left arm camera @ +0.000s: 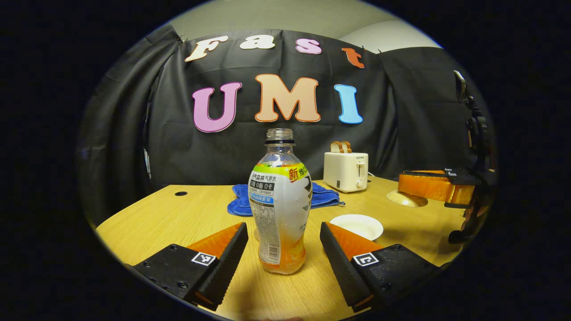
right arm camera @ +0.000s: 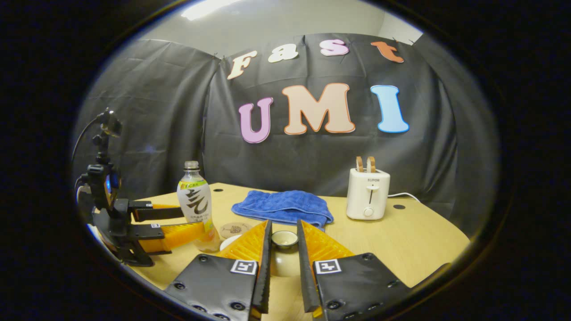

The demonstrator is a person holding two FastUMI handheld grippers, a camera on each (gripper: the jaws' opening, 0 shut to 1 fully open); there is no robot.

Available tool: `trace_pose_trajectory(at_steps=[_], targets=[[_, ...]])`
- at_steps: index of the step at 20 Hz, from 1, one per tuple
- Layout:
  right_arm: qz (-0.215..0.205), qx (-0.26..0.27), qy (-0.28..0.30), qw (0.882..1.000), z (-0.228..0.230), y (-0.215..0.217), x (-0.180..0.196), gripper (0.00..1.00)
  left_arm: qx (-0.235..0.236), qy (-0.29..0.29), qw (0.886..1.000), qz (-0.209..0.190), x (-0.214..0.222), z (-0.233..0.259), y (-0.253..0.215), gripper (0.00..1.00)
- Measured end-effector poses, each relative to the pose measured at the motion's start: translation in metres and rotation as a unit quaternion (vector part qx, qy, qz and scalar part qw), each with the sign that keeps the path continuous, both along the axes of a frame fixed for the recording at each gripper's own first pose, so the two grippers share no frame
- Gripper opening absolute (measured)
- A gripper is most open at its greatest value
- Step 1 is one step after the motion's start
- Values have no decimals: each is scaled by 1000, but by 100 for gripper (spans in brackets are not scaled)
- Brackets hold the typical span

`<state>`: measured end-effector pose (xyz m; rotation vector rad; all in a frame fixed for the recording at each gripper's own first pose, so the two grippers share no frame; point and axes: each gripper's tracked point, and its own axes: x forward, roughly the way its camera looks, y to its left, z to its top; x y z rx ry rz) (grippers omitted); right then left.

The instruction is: Open the teacup lid with one hand, grasp the water bottle and pour water into the teacup with the other hand; after pouring, place the water bottle on the coaster and then close the teacup lid.

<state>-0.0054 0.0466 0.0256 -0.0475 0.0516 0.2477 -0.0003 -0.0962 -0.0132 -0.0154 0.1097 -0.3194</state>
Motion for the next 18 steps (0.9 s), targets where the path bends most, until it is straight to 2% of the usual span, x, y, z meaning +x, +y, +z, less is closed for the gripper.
trace_pose_trajectory(at_steps=[3,6,14,18], targets=[[0,5,0,1000,1,0,0,31,6,7,1000,1,8,-2,-1,95],[-5,15,-5,1000,5,-5,-3,32,10,6,1000,-4,13,-2,-4,81],[-33,39,-9,999,9,-30,-12,32,29,5,1000,8,22,-4,2,59],[-39,43,-16,998,14,-38,-14,34,65,6,998,7,22,-5,7,58]])
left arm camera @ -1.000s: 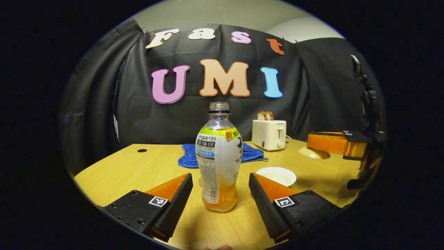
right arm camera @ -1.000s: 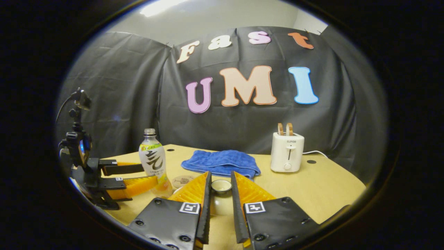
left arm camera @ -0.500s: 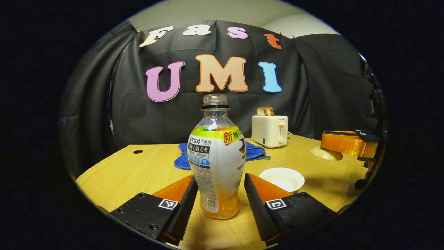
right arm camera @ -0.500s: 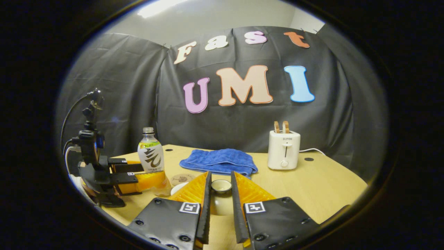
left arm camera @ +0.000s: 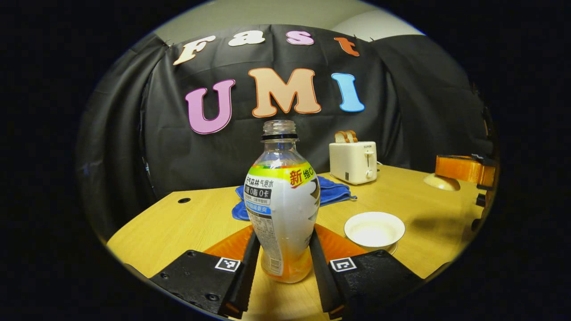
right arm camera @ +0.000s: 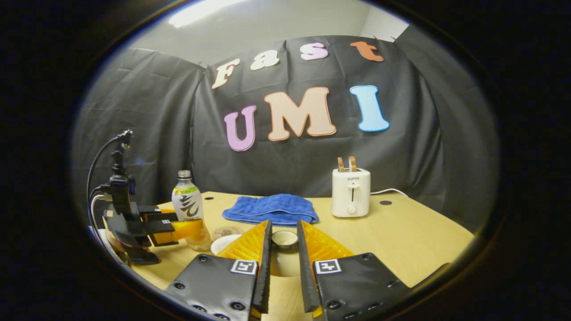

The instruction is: Open the teacup lid with one hand, grasp the water bottle and pour water into the teacup with the other hand; after pouring, place the water bottle on the coaster and then close the teacup lid.

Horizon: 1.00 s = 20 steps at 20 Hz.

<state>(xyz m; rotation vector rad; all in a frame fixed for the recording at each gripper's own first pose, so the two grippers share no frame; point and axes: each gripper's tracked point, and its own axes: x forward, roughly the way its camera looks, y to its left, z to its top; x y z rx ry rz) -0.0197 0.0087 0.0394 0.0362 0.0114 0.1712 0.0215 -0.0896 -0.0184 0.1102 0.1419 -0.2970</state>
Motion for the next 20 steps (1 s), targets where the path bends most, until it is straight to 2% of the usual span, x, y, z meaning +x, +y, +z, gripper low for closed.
trace_pose_trajectory(at_steps=[4,8,12,15,20], targets=[[-4,-6,0,1000,0,-6,-1,33,60,-14,998,14,1,5,12,59],[-7,-8,-6,1000,7,-12,-5,34,152,-21,988,27,2,-2,26,58],[-16,-8,-9,1000,10,-20,-6,33,205,-20,978,29,-1,-6,31,58],[-21,-8,-10,1000,11,-25,-6,33,259,-36,965,20,1,-5,27,58],[-27,-5,-13,1000,14,-32,-7,33,357,-46,933,-10,2,-15,18,55]])
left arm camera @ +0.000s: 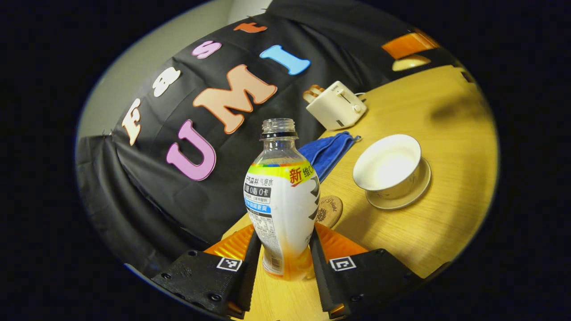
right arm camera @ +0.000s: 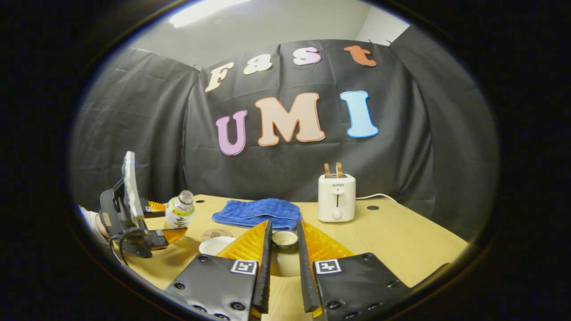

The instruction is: Open the teacup lid with one hand, grasp the water bottle and pour water into the teacup with the other hand; after pouring, place the water bottle on the coaster and then close the teacup lid.

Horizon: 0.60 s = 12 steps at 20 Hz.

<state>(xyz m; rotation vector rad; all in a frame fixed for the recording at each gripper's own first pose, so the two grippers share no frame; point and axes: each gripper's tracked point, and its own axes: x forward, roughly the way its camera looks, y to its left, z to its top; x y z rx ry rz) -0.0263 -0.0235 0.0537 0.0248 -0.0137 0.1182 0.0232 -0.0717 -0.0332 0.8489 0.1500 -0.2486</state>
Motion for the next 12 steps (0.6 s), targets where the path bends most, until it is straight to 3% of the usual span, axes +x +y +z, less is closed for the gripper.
trace_pose_trajectory(at_steps=[12], targets=[[-9,6,-9,1000,8,-10,-3,33,183,-16,983,-20,-1,-12,6,57]])
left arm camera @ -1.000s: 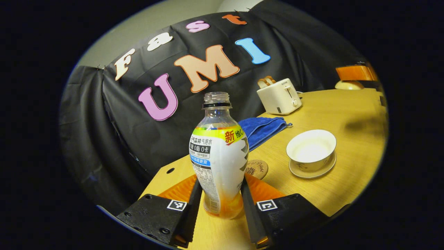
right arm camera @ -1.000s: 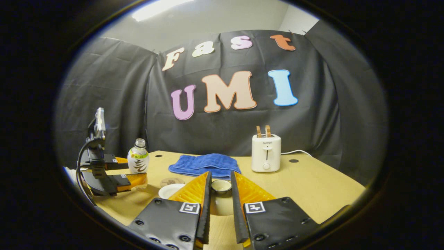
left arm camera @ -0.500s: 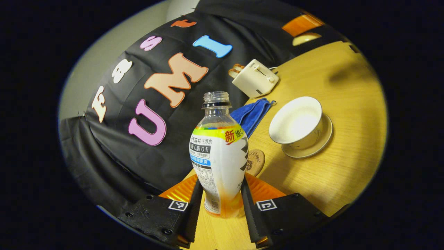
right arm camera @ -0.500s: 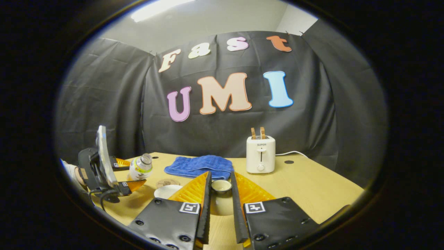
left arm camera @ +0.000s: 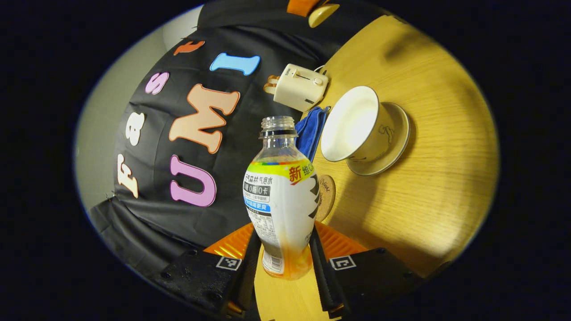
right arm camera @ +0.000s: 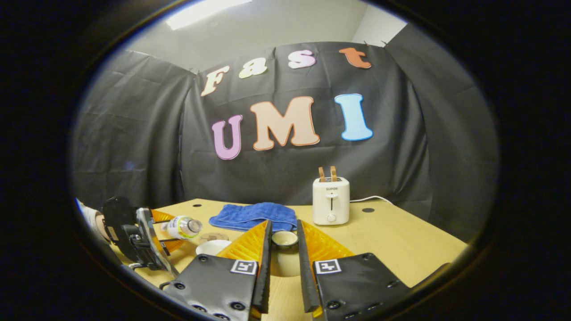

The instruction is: Open the teacup lid with one hand, grasp the water bottle and pour water into the teacup with the other hand; after pouring, place the water bottle on the coaster and then close the teacup lid.

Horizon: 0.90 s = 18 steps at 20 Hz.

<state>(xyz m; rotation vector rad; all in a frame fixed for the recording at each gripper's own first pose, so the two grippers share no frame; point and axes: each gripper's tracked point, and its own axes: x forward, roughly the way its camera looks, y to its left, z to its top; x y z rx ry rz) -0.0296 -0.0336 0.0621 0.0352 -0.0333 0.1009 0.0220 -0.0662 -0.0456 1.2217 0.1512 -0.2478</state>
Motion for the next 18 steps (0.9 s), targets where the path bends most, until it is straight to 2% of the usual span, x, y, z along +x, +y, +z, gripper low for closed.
trace_pose_trajectory(at_steps=[7,18], targets=[[5,-2,2,1000,-2,4,0,32,78,9,997,-7,5,0,8,57],[3,-1,7,1000,-5,0,2,32,199,12,980,-23,7,8,16,56]])
